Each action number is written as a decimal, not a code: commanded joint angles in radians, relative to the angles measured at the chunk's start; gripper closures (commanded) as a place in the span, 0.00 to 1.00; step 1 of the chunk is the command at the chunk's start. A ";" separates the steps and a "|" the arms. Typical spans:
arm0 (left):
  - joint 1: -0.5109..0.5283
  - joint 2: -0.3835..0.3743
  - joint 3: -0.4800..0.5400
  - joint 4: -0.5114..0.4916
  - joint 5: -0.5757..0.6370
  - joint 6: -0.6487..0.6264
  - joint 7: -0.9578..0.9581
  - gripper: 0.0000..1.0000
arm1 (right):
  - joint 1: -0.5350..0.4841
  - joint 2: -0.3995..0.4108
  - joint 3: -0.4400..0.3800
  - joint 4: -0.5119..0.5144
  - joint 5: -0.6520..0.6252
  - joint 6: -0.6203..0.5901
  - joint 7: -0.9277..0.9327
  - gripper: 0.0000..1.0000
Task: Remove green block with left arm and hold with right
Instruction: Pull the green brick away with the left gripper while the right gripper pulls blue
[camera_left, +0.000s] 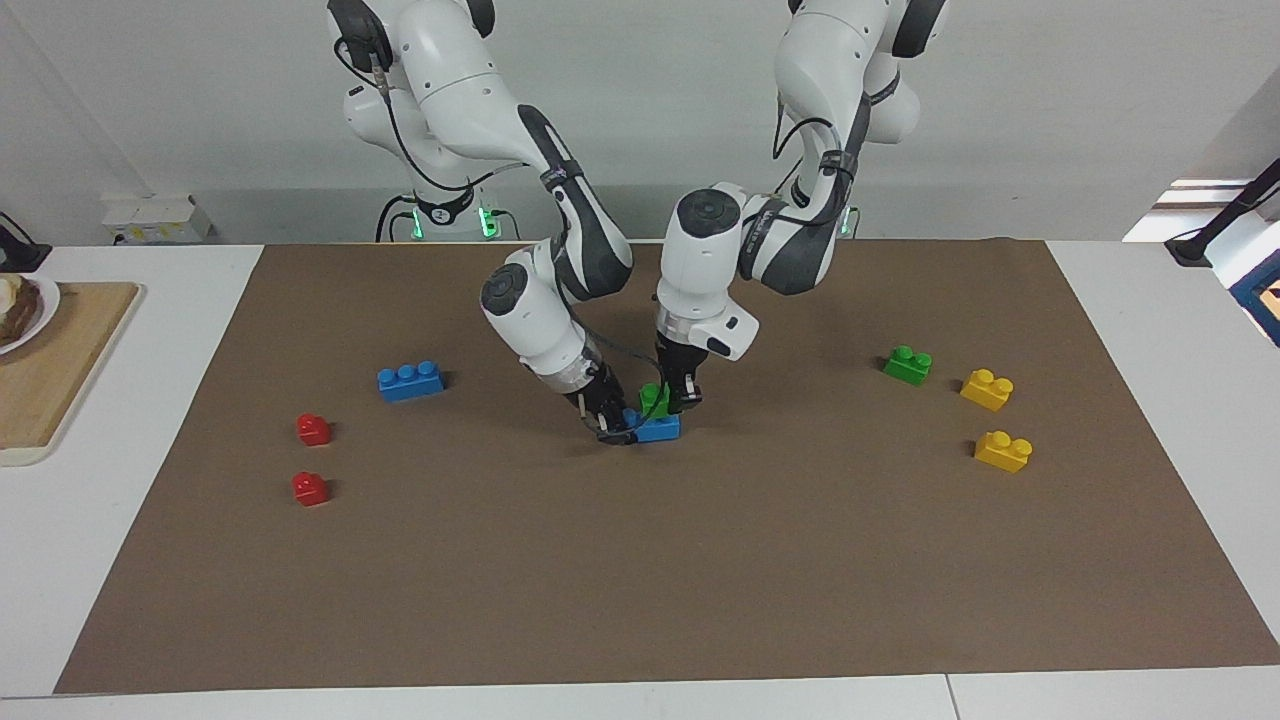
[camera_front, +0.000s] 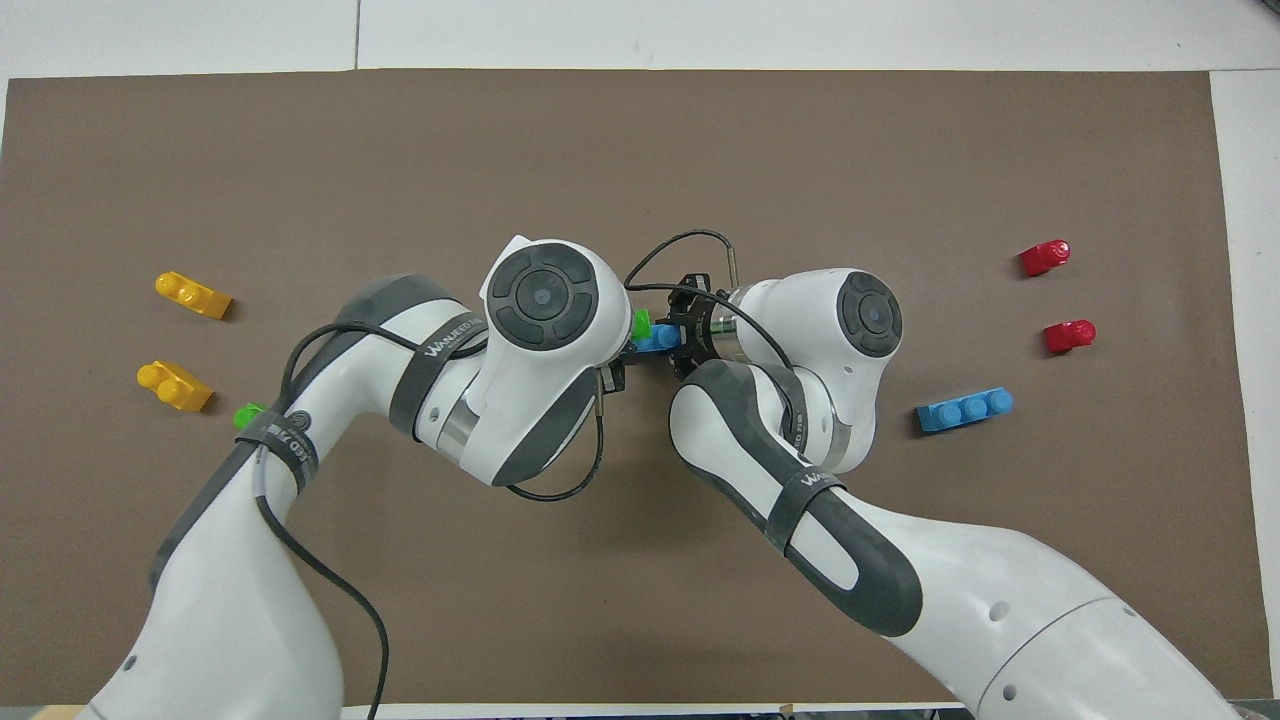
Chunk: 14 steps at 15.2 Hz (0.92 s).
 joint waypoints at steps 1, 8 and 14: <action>0.031 -0.073 0.000 -0.020 0.011 -0.055 0.016 1.00 | -0.012 0.010 -0.002 -0.006 0.022 0.003 -0.062 1.00; 0.191 -0.099 -0.003 -0.053 0.009 -0.141 0.509 1.00 | -0.273 0.017 -0.005 0.149 -0.015 -0.313 -0.318 1.00; 0.409 -0.129 -0.004 -0.141 -0.005 -0.124 1.046 1.00 | -0.524 0.040 -0.005 0.191 -0.082 -0.481 -0.527 1.00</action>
